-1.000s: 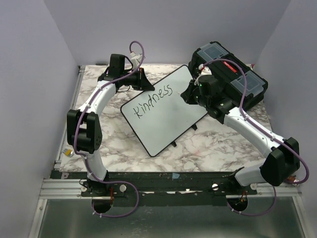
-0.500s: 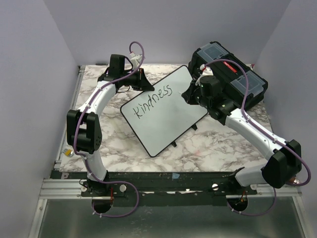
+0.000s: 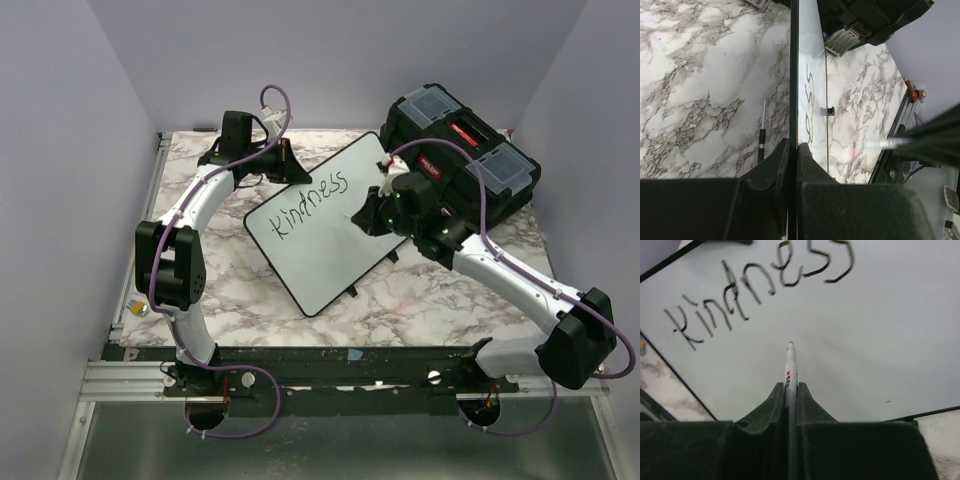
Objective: Write a sentence on the whiteboard
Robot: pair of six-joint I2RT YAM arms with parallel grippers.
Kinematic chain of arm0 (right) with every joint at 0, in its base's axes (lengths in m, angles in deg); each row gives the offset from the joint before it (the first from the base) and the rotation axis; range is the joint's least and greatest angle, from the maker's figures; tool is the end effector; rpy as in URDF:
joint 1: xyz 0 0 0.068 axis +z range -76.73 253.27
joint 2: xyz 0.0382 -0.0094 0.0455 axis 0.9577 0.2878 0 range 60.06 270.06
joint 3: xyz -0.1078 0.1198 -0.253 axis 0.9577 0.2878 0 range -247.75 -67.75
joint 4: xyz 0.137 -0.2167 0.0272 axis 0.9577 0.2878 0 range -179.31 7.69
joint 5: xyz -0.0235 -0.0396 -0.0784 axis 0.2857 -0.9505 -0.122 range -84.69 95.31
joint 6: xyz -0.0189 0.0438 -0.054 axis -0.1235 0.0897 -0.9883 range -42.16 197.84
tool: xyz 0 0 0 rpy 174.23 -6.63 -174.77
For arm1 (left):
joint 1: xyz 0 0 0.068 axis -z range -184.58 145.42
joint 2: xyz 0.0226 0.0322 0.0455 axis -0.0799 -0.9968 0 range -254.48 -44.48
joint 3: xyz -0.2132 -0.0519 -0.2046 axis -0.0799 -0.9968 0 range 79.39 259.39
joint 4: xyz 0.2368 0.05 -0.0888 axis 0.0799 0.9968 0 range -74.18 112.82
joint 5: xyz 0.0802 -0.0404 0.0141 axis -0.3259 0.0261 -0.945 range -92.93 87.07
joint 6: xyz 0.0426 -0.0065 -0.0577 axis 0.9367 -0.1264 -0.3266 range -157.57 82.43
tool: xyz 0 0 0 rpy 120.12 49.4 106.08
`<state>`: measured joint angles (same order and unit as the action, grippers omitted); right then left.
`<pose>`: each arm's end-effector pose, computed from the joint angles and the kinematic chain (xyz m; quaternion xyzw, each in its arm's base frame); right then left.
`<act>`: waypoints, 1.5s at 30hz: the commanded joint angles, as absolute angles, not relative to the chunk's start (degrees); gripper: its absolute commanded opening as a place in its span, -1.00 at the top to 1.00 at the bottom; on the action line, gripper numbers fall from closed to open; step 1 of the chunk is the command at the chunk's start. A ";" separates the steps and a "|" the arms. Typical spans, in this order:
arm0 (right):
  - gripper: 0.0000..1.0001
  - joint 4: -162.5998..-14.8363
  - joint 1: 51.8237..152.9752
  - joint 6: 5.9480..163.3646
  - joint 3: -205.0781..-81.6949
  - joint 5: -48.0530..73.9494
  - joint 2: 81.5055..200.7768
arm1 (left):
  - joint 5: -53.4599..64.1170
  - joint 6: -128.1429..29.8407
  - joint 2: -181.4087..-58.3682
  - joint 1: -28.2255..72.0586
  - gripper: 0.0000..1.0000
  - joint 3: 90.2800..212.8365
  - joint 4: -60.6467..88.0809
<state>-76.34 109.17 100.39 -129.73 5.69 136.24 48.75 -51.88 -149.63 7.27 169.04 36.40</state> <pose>0.2570 0.1866 0.3351 -0.1009 0.8475 0.2569 0.4534 0.4155 -0.1349 0.3235 0.1804 0.8062 -0.4708 0.3096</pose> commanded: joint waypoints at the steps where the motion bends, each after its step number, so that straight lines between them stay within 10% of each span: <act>1: 0.99 -77.05 116.74 97.54 -127.84 6.47 133.66 | 46.37 -50.42 -151.01 9.08 1.00 165.93 34.98; 45: 0.99 -77.18 136.96 98.13 -132.53 -7.55 147.77 | 45.76 -49.89 -149.86 9.20 1.00 162.48 33.51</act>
